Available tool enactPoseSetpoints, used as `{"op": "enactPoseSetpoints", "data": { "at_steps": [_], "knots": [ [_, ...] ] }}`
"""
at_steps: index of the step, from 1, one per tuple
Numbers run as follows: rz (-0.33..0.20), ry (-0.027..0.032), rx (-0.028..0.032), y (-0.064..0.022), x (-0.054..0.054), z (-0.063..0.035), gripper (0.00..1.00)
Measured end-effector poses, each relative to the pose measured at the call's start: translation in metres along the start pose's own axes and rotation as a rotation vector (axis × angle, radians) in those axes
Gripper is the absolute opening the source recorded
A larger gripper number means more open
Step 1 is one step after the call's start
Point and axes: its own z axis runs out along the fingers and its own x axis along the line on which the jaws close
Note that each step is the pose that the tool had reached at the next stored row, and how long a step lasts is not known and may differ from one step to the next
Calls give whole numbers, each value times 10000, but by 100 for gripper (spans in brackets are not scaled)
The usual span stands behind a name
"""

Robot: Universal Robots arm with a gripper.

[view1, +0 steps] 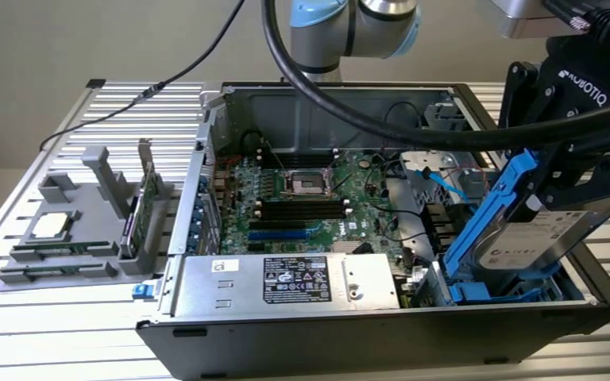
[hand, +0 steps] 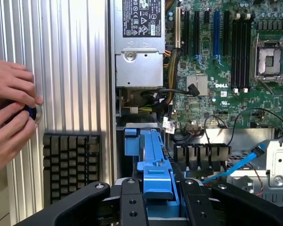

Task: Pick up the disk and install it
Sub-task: 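Pick up the disk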

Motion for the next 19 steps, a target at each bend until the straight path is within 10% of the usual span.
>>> {"op": "enactPoseSetpoints", "data": {
  "at_steps": [19],
  "knots": [
    [-11, 137, 1, -1, -59, 17, 33]
  ]
}}
